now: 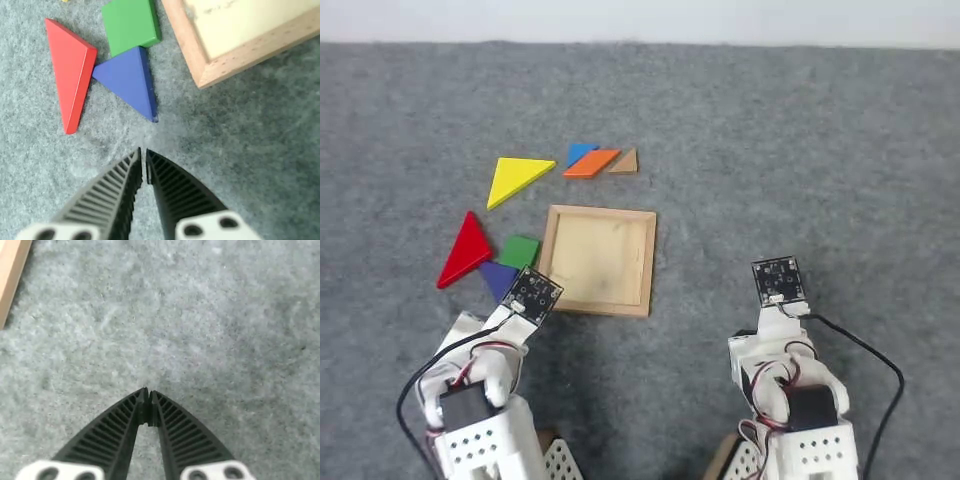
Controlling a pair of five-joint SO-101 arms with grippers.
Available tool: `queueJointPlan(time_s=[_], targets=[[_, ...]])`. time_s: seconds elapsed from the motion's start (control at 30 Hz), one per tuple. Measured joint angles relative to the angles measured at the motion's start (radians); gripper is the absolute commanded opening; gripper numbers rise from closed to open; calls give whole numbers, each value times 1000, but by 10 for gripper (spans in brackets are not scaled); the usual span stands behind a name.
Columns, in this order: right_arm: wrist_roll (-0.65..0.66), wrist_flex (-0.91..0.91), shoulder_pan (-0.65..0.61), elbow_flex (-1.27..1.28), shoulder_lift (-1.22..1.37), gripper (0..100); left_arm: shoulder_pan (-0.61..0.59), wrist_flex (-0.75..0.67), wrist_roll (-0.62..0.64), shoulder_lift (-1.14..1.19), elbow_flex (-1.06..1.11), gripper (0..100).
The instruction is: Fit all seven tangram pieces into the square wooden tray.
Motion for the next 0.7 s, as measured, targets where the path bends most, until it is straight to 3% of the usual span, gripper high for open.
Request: queueJointPlan(time_s=[0.27, 0.5, 0.7], targets=[[0, 0, 0, 0, 0, 8, 3, 0, 0, 0, 0, 12], [0, 0, 0, 0, 0, 8, 143, 0, 0, 0, 0, 12], [0, 0, 0, 0, 0, 8, 160, 0, 3, 0, 0, 12]])
